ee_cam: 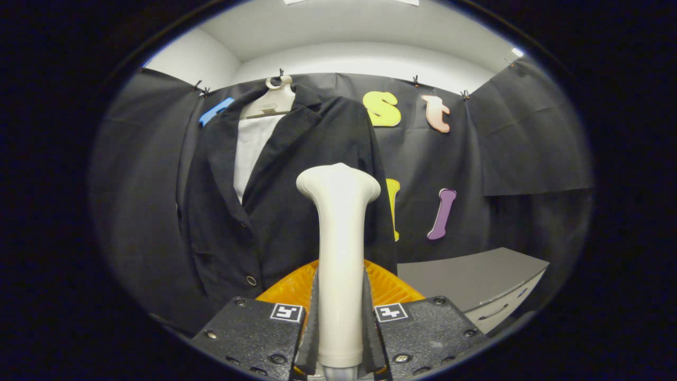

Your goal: Iron the clothes twice with a garment steamer, once on the left side and once on the right side.

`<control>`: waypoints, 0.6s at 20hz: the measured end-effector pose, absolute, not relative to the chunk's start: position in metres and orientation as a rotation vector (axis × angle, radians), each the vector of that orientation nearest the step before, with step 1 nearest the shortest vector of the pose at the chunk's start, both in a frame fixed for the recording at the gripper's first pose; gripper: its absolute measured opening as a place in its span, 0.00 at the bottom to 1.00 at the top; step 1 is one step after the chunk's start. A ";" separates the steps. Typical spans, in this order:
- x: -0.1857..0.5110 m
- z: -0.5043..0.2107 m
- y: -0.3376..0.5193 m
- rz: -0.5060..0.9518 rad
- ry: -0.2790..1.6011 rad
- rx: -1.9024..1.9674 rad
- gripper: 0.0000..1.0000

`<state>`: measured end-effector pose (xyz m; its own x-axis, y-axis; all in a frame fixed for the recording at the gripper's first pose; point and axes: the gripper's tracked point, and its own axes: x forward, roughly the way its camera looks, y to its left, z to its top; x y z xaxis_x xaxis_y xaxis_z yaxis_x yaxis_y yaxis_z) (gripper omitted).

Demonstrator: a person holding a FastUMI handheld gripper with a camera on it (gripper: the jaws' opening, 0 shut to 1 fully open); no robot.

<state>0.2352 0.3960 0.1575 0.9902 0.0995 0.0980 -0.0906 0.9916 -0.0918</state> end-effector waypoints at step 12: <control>0.218 0.088 0.401 0.102 0.009 -0.115 0.36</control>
